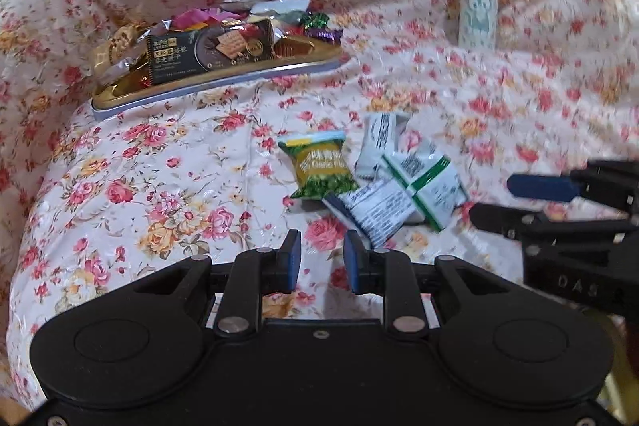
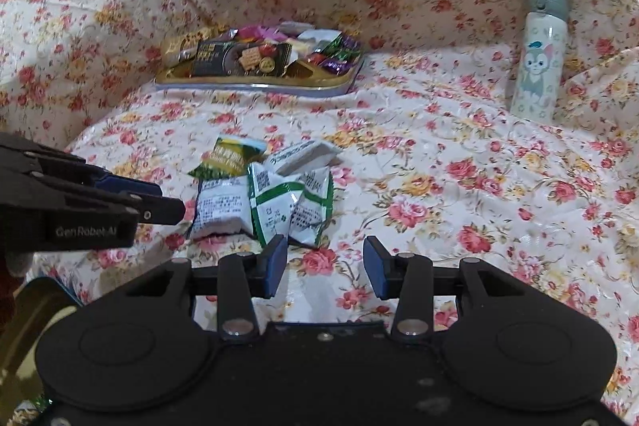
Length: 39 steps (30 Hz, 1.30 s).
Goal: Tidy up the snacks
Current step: 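Move both open tools back toward the remaining packets, then grasp the white-green packet with the right tool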
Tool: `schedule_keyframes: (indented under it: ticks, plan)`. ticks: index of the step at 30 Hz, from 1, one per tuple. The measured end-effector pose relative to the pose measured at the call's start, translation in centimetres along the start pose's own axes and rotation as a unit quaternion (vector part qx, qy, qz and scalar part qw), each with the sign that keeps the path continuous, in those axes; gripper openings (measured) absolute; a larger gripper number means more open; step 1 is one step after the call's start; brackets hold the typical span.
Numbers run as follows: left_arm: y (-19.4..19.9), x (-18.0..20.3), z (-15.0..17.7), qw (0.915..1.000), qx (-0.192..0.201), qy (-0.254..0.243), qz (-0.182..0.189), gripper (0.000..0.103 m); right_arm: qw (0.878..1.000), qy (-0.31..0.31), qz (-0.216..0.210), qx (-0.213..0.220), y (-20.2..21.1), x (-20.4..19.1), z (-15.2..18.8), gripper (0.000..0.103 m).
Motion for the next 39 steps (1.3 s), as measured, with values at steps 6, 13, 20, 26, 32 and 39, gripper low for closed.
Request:
schedule_keyframes:
  ticks: [6, 13, 20, 26, 32, 39]
  plan:
    - [-1.3, -0.8, 0.0, 0.9999, -0.006, 0.010, 0.007, 0.034, 1.000, 0.003, -0.009, -0.011, -1.2, -0.3, 0.0, 0.045]
    - [-1.9, -1.2, -0.8, 0.9998, -0.001, 0.017, 0.004, 0.040, 1.000, 0.024, -0.009, -0.014, -2.3, -1.1, -0.7, 0.045]
    - [-2.1, -1.1, -1.0, 0.9997, -0.007, 0.022, 0.000, 0.041, 1.000, 0.015, 0.007, -0.005, -3.5, -0.6, -2.6, 0.045]
    - [-2.1, -1.1, -0.9, 0.9997, -0.004, 0.026, 0.004, 0.041, 0.999, -0.028, 0.023, 0.000, -4.4, 1.9, -3.9, 0.045]
    - [-2.1, -0.7, -0.8, 0.9996, 0.002, 0.027, -0.006, 0.041, 0.996, -0.082, 0.033, 0.005, -5.5, 4.3, -4.8, 0.063]
    - [-2.1, -0.7, -0.8, 0.9996, 0.000, 0.028, -0.007, 0.041, 0.993, -0.114, 0.013, 0.028, -6.0, 5.1, -5.4, 0.076]
Point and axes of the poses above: each gripper's, at about its wrist camera, not at the fingertips, and y roughly against the way its jaws point, x to its right, z to its underside, the point moved 8 cm from there along -y, roughly the way its jaws point, and after that the axes turned 13 degrees about -x, right-handed, at the moved point
